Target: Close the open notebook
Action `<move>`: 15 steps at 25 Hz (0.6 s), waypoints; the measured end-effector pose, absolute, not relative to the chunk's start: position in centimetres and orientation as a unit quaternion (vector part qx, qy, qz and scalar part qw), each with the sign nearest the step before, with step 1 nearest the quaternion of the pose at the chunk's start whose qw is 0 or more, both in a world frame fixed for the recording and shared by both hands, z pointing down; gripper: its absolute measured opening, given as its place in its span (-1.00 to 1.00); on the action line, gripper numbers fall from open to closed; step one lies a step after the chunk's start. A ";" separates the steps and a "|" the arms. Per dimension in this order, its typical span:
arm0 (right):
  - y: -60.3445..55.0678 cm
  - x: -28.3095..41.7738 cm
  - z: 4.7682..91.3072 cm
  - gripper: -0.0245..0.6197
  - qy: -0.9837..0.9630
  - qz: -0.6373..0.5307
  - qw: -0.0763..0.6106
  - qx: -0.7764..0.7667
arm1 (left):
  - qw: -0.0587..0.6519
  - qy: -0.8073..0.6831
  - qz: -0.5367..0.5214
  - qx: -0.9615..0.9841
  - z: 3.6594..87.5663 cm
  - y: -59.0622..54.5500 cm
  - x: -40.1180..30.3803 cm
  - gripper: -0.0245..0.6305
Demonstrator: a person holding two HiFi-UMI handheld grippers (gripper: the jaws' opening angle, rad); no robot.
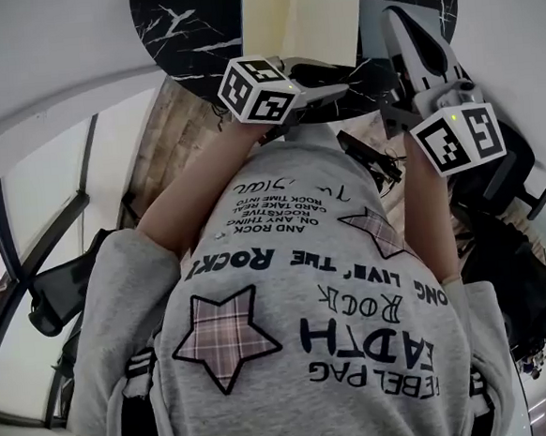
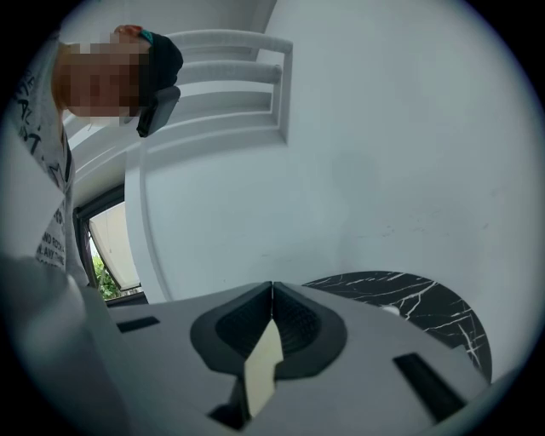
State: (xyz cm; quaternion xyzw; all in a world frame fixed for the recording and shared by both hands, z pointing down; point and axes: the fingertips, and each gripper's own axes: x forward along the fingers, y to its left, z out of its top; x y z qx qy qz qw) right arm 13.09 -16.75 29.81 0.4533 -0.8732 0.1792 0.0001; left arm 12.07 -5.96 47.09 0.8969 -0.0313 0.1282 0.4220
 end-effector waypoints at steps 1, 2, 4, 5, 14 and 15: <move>-16.7 13.1 29.8 -0.89 -0.873 0.179 0.000 0.453 | 0.420 -0.024 0.135 0.897 47.1 -5.4 11.9 -0.60; -16.7 13.1 29.8 -0.89 -0.873 0.179 0.000 0.453 | 0.419 -0.021 0.140 0.897 47.2 -4.9 11.6 -0.60; -16.6 13.1 29.7 -0.88 -0.874 0.179 0.000 0.452 | 0.425 -0.022 0.142 0.894 47.3 -4.2 10.7 -0.60; -16.6 13.0 29.7 -0.89 -0.874 0.179 -0.001 0.451 | 0.432 -0.026 0.139 0.890 47.3 -4.0 10.2 -0.60; -16.4 12.2 29.7 -0.89 -0.880 0.178 -0.001 0.440 | 0.473 -0.179 0.152 0.849 50.5 -6.8 4.1 -0.60; -16.4 12.1 29.6 -0.89 -0.880 0.178 -0.002 0.440 | 0.477 -0.194 0.159 0.842 51.0 -7.0 3.5 -0.60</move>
